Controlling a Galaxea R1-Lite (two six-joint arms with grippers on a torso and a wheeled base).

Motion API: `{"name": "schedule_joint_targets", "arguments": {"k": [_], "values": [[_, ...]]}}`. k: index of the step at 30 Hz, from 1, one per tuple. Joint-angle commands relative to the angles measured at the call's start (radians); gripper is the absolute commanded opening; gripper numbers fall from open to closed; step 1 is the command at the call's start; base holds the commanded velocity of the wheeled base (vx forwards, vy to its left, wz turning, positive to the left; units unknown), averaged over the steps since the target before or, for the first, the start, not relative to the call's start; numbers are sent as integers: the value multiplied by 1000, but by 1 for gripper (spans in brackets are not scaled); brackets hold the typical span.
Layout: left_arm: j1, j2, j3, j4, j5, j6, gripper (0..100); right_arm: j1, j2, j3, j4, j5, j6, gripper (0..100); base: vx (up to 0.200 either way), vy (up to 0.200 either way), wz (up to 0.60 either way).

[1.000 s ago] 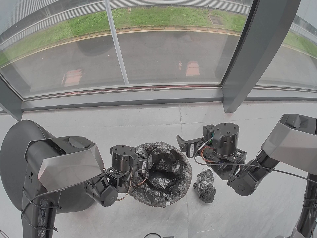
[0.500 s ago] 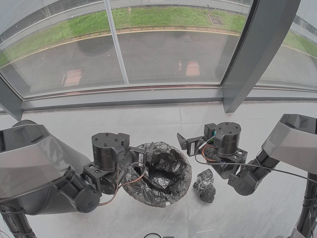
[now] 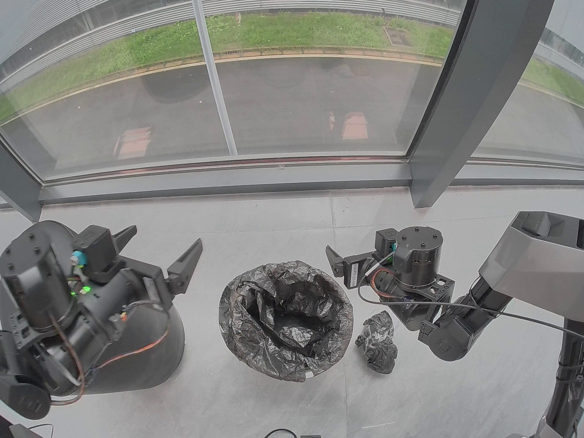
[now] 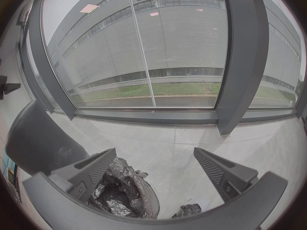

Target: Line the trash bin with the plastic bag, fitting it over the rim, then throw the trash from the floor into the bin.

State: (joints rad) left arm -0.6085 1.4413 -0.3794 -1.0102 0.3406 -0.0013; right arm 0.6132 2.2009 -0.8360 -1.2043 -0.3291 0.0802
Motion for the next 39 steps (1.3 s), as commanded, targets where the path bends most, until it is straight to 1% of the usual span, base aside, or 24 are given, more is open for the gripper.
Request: {"name": "schedule_joint_targets", "arguments": {"k": [1, 4, 5, 6, 7, 9, 11, 14, 17, 18, 19, 24, 28, 30, 35, 39], "values": [[88, -481, 99, 325, -5, -6, 100, 0, 2, 0, -3, -1, 0, 100, 0, 0, 0], [93, -633, 85, 536, 0, 1, 100, 0, 3, 0, -3, -2, 0, 100, 0, 0, 0], [107, -671, 77, 602, 1, 0, 100, 0, 3, 0, -3, -2, 0, 100, 0, 0, 0], [113, -683, 74, 622, 1, 0, 100, 0, 3, 0, -3, -2, 0, 100, 0, 0, 0], [165, -749, 63, 734, 3, -2, 100, 2, 3, 0, -3, -2, 0, 100, 0, 0, 0], [227, -818, 62, 812, -3, 0, 100, 2, 3, 0, -3, -4, 0, 100, 0, 0, 0], [266, -881, 56, 863, -3, 1, 100, 3, 2, 0, -3, -4, 0, 100, 0, 0, 0], [331, -957, 59, 915, 1, 1, 100, 7, 2, 1, -12, -5, -2, 100, 0, 0, 0], [415, -1038, 74, 969, 0, 1, 100, 8, -3, 5, -23, -8, -5, 100, 0, 0, 0], [426, -1049, 79, 978, -2, 1, 100, 8, -3, 5, -23, -8, -5, 100, 0, 0, 0], [464, -1093, 94, 1007, 0, 3, 100, 11, -6, 6, -23, -10, -5, 100, 0, 0, 0], [553, -1240, 146, 1072, -2, 3, 100, 13, -6, 6, -24, -10, -5, 100, 0, 0, 0], [578, -1320, 181, 1115, -5, 3, 100, 16, -6, 8, -31, -10, -5, 100, 0, 0, 0], [579, -1335, 189, 1118, -5, 3, 100, 16, -6, 8, -37, -11, -7, 100, 0, 0, 0], [618, -1403, 246, 1118, -8, 4, 100, 16, -6, 12, -40, -11, -7, 100, 0, 0, 0], [616, -1414, 283, 1105, -6, 3, 100, 14, -3, 12, -40, -11, -7, 100, 0, 0, 0]]}}
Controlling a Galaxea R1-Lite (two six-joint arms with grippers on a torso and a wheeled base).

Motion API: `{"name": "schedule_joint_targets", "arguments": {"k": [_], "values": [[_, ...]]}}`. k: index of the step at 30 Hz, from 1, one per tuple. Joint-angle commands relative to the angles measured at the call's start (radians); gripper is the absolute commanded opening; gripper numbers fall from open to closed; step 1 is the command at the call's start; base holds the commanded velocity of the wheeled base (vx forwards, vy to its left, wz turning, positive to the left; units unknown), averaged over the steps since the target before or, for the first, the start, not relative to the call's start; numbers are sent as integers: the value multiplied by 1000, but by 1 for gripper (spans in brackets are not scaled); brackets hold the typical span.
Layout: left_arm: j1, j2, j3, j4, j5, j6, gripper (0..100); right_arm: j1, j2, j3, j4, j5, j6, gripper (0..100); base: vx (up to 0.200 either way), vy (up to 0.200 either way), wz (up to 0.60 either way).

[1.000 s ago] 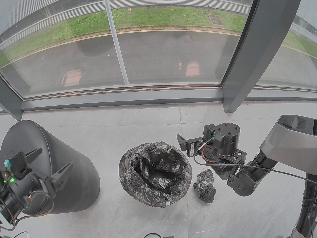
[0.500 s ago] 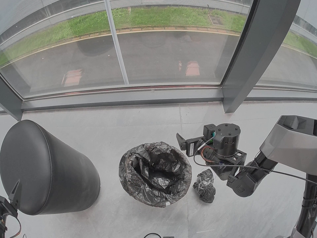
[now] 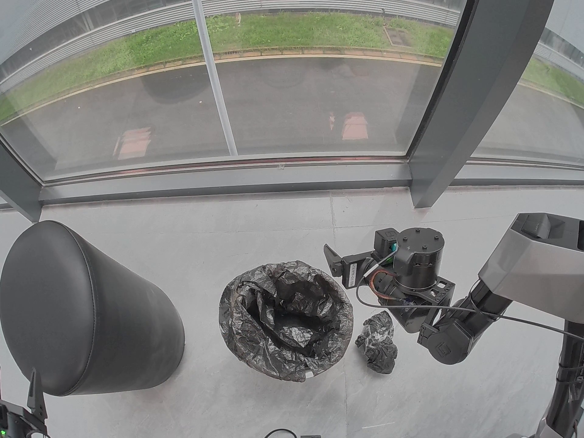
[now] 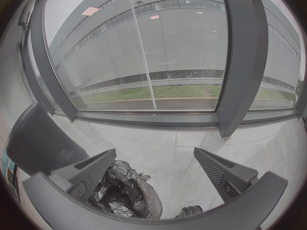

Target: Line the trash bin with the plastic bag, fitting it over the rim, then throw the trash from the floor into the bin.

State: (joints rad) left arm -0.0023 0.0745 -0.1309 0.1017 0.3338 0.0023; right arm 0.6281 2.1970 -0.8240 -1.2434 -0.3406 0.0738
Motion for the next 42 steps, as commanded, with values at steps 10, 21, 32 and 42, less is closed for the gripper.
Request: {"name": "schedule_joint_targets", "arguments": {"k": [10, 21, 32, 42], "values": [[5, -64, 91, -54, -101, 59, 100, -1, -2, 0, -1, 0, 0, 100, 0, 0, 0], [4, -73, 91, -46, -289, 142, 100, -2, 18, -1, -1, 6, 0, 100, 0, 0, 0], [2, -73, 89, -50, -259, 4, 100, -31, 70, -14, -11, 11, -2, 100, 0, 0, 0], [1, -70, 88, -42, -355, 10, 100, -136, 150, -35, -11, 42, -25, 100, 0, 0, 0]]}}
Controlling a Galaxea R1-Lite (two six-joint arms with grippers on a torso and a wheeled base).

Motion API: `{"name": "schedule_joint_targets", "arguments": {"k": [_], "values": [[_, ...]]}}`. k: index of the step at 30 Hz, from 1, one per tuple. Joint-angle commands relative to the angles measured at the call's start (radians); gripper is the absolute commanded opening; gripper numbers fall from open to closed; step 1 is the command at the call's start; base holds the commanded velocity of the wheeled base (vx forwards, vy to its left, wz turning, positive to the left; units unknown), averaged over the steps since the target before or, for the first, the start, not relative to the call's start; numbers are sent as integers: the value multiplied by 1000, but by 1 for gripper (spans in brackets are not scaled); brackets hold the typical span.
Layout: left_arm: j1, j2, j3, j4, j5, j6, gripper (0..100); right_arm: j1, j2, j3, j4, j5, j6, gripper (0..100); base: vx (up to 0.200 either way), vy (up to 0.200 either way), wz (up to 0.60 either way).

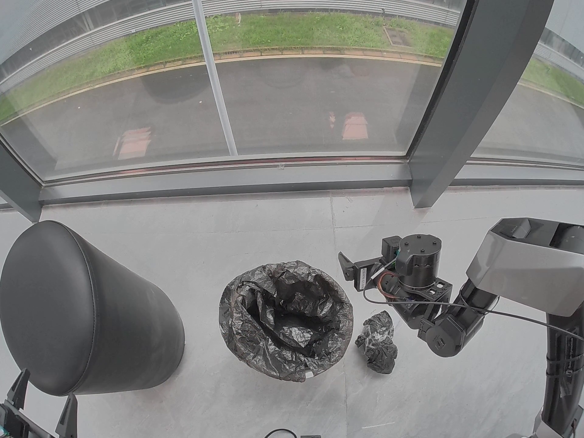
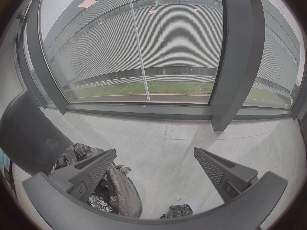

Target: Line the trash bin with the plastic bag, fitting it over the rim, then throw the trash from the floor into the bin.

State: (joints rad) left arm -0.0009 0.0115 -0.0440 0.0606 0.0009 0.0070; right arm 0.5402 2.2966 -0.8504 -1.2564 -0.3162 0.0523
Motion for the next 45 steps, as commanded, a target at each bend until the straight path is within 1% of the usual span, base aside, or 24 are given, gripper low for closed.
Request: {"name": "schedule_joint_targets", "arguments": {"k": [1, 2, 3, 5, 8, 10, 13, 19, 22, 23, 24, 25, 26, 28, 30, 33, 36, 39, 40, 45], "values": [[-1, -7, 1, -2, -24, 5, 100, -54, 53, -12, 3, 19, -5, 100, 0, 0, 0], [-1, -7, 1, -2, -24, 5, 100, -54, 53, -12, 3, 19, -5, 100, 0, 0, 0], [1, -7, 1, -2, -27, 5, 100, -98, 69, -30, 5, 22, -40, 100, 0, 0, 0], [1, -10, 1, -4, -21, 8, 100, -132, 70, -39, 12, 23, -71, 100, 0, 0, 0], [2, -7, 33, -31, -18, 2, 100, -157, 72, -44, 20, 32, -92, 100, 0, 0, 0], [1, -7, 38, -45, -1, -28, 100, -175, 81, -50, 46, 62, -108, 100, 0, 0, 0], [1, -8, 38, -44, -2, -22, 100, -180, 96, -88, 109, 97, -109, 100, 0, 0, 0], [1, -8, 38, -47, -10, -28, 100, -177, 146, -229, 301, 131, -111, 100, 0, 0, 0], [1, -8, 38, -48, -10, -25, 100, -174, 170, -292, 374, 140, -129, 100, 0, 0, 0], [1, -8, 38, -48, -10, -25, 100, -174, 172, -295, 379, 144, -132, 100, 0, 0, 0], [1, -8, 38, -50, -10, -27, 100, -174, 185, -317, 397, 174, -169, 100, 0, 0, 0], [1, -8, 39, -53, -10, -30, 100, -175, 199, -329, 403, 180, -204, 100, 0, 0, 0], [1, -8, 39, -53, -10, -30, 100, -177, 205, -334, 405, 181, -221, 100, 0, 0, 0], [1, -8, 39, -53, -10, -30, 100, -180, 230, -357, 419, 187, -322, 100, 0, 0, 0], [1, -8, 41, -55, -10, -32, 100, -181, 242, -377, 453, 192, -362, 100, 0, 0, 0], [1, -10, 41, -58, -9, -36, 100, -178, 257, -409, 499, 201, -371, 100, 0, 0, 0], [1, -10, 43, -59, -9, -35, 100, -178, 285, -476, 569, 241, -370, 100, 0, 0, 0], [1, -10, 43, -59, -10, -27, 100, -172, 307, -539, 638, 246, -365, 100, 0, 0, 0], [1, -8, 43, -59, -10, -27, 100, -172, 308, -553, 652, 246, -361, 100, 0, 0, 0], [1, -10, 44, -61, -10, -25, 100, -167, 308, -679, 822, 247, -302, 100, 0, 0, 0]]}}
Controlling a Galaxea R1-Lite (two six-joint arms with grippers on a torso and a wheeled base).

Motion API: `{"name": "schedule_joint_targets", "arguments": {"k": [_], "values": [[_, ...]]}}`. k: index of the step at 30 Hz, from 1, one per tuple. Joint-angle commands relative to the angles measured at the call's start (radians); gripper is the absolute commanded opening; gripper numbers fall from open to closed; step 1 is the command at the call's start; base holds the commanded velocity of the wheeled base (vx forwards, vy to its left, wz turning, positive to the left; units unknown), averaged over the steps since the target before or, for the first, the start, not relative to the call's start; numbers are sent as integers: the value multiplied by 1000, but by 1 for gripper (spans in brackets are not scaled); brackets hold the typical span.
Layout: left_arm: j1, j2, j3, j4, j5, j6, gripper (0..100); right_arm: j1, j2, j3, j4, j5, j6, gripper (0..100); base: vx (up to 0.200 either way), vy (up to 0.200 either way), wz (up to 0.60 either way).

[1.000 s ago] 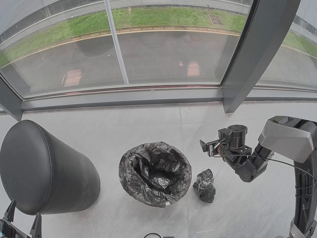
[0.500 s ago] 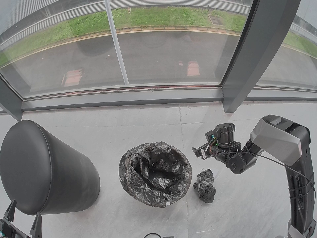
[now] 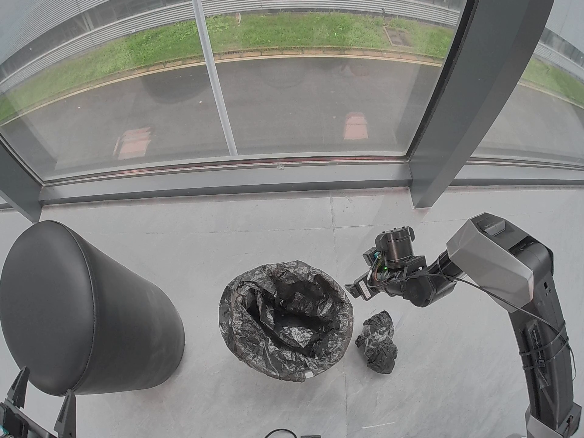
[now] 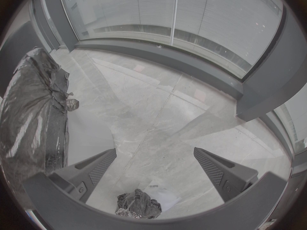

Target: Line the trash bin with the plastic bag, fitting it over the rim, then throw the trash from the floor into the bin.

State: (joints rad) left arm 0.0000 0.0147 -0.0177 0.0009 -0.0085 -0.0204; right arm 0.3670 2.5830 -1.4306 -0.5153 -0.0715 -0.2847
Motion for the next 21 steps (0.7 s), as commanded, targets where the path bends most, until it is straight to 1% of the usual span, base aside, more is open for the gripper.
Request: {"name": "schedule_joint_targets", "arguments": {"k": [1, 2, 3, 4, 7, 13, 16, 18, 19, 21], "values": [[0, -13, 18, -1, -1, 2, 100, 6, 20, -128, 121, 6, 42, 100, 0, 0, 0], [0, -13, 18, -1, -1, 2, 100, 6, 22, -152, 156, 6, 45, 100, 0, 0, 0], [0, -13, 18, -1, -1, 2, 100, 6, 22, -152, 156, 6, 45, 100, 0, 0, 0], [0, -13, 18, -1, -1, 2, 100, 4, 28, -223, 247, 10, 53, 100, 0, 0, 0], [0, -13, 18, -1, -1, 2, 100, 3, 51, -344, 391, 12, 55, 100, 0, 0, 0], [0, -13, 18, -1, -1, 2, 100, 3, 129, -569, 580, 12, 73, 100, 0, 0, 0], [0, -13, 18, -1, -1, 2, 100, 4, 174, -569, 667, 13, 81, 100, 0, 0, 0], [0, -13, 18, -1, -1, 2, 100, 6, 192, -569, 699, 13, 88, 100, 0, 0, 0], [0, -13, 18, -1, -1, 2, 100, 6, 218, -569, 741, 13, 99, 100, 0, 0, 0], [0, -13, 18, -1, -1, 2, 100, 6, 235, -569, 764, 13, 104, 100, 0, 0, 0]]}}
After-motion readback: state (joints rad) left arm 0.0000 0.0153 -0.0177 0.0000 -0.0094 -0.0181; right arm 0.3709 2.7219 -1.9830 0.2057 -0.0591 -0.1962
